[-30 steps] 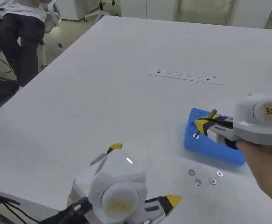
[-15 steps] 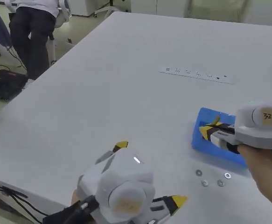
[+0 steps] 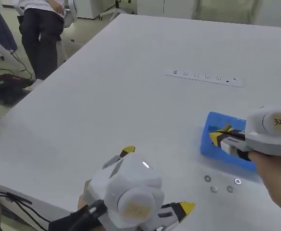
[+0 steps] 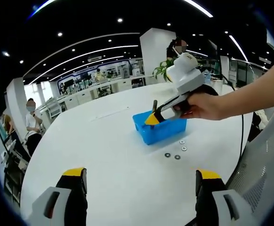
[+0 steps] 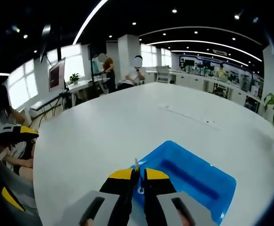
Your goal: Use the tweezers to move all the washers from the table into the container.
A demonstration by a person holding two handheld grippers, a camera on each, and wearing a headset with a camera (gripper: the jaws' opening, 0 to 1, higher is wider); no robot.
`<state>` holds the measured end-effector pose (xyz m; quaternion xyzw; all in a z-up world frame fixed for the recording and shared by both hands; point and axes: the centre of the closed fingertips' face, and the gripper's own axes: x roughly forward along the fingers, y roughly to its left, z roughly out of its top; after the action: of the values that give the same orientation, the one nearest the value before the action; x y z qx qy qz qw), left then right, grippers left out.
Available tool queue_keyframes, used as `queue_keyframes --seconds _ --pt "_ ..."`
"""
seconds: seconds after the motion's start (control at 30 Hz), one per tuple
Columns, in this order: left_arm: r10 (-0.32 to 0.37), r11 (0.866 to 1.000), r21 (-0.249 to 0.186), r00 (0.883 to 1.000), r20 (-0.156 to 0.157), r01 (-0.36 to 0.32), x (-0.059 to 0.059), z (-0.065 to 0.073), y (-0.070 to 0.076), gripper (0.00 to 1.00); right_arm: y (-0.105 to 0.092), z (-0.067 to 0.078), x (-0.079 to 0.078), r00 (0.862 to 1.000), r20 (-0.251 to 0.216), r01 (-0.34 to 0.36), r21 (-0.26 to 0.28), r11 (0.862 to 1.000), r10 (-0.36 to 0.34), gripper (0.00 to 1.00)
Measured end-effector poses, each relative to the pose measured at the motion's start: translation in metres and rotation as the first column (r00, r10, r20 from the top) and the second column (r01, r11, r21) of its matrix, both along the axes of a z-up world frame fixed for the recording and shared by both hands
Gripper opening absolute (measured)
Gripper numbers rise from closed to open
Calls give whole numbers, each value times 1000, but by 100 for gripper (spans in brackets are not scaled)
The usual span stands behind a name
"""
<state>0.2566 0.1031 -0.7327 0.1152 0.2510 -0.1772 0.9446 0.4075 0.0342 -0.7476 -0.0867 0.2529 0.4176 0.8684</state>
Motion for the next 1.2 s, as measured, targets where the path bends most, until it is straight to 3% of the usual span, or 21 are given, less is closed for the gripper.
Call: queue_keyframes --seconds 0.17,0.27,0.33,0.5,0.7,0.87,0.93,1.2 --pt "4 1000 -10 1000 -4 -4 1 -1 1 99 -3 32 -5 997 75 -4 26 1000 2 4" --pt "7 1000 -16 1000 -1 -7 1 0 1 99 -6 45 -16 993 114 -18 28 999 15 4" --pt "9 1000 -21 1000 0 -9 1 1 1 98 -8 51 -21 989 143 -30 19 999 27 4" --pt "12 1000 -29 1000 3 -12 1 2 1 98 -11 56 -40 985 162 -60 4 998 58 4" --pt "7 1000 -27 1000 5 -7 1 2 1 98 -11 40 -55 992 107 -68 17 998 66 4" --pt "4 1000 -31 1000 -5 -4 0 0 0 98 -12 9 -64 997 39 -68 -9 998 68 4" --pt "3 1000 -31 1000 -3 -4 0 0 0 97 -12 3 -68 998 17 -65 -8 998 65 4" --pt "2 1000 -21 1000 -12 -2 0 -2 0 97 -11 -16 -65 998 -28 -64 -10 998 63 4"
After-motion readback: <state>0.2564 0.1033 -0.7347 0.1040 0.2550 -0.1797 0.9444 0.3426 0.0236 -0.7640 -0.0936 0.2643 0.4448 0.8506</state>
